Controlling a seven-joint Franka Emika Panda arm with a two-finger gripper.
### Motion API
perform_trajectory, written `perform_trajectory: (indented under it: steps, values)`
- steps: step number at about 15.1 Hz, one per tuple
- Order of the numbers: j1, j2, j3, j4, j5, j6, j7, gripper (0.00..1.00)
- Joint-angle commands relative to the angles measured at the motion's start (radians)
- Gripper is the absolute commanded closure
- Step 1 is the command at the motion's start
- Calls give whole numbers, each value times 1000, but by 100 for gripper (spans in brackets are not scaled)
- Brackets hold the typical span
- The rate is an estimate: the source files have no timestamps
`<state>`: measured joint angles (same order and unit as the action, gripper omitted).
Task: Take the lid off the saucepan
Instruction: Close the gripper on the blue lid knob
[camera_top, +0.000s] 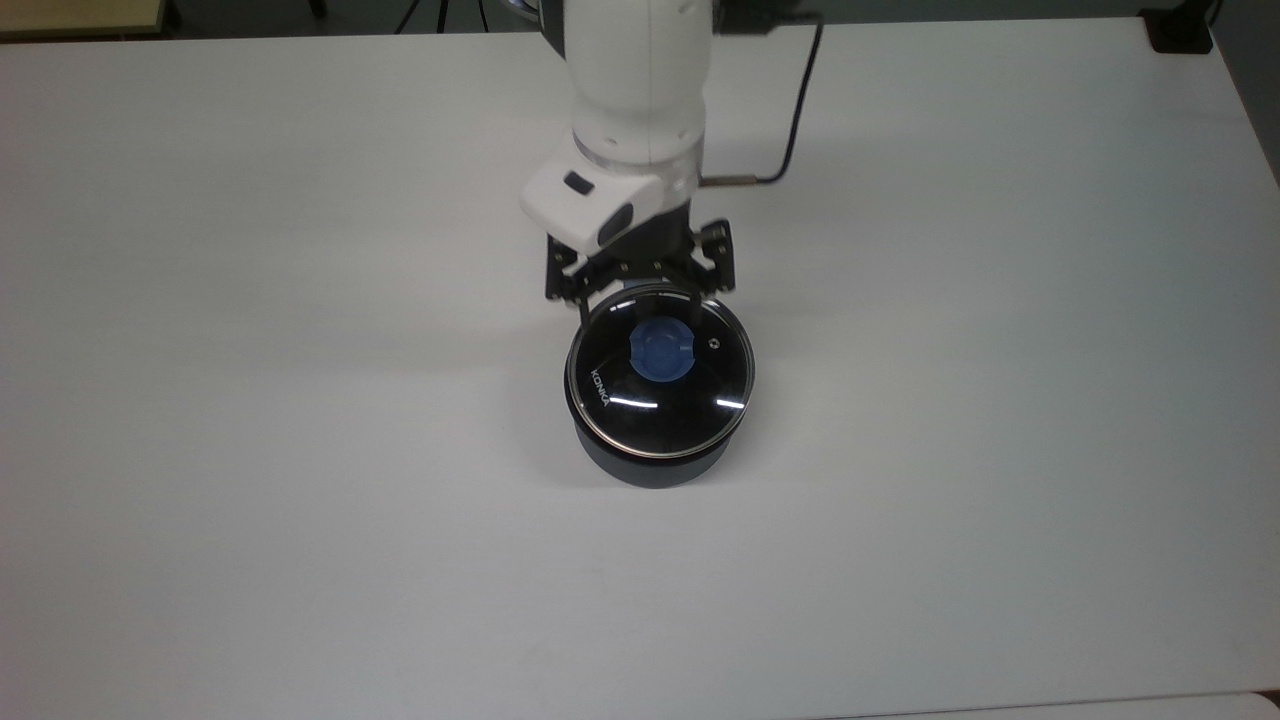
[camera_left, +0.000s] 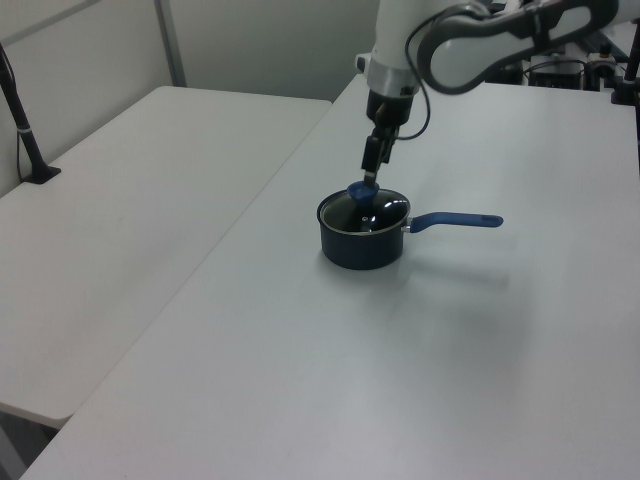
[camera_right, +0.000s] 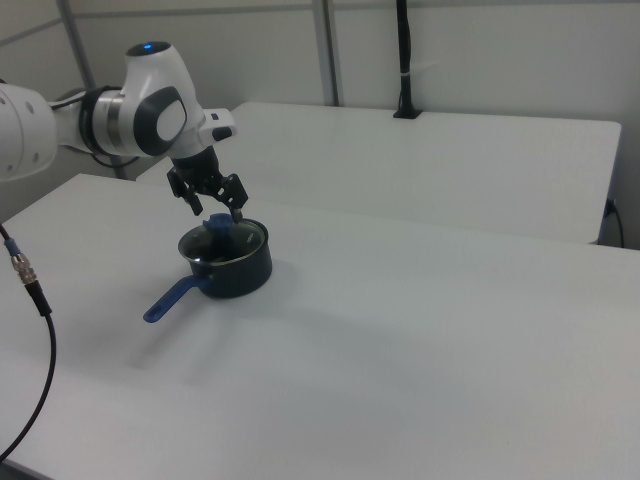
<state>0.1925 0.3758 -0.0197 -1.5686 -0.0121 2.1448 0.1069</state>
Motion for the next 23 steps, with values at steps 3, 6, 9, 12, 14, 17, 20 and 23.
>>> perform_trajectory:
  steps: [3, 6, 9, 12, 14, 17, 20, 23]
  values:
    - [24, 66, -6, 65, 14, 33, 37, 0]
    - [27, 75, -6, 64, 12, 33, 37, 0]
    - [27, 81, -6, 64, 12, 33, 31, 3]
    - [28, 80, -6, 64, 12, 29, 30, 10]
    - [28, 78, -6, 64, 12, 24, 28, 21]
    - [28, 68, -6, 62, 12, 9, 25, 44]
    - [25, 51, -6, 65, 12, -39, -2, 55]
    - [18, 26, -8, 70, 18, -117, -44, 59]
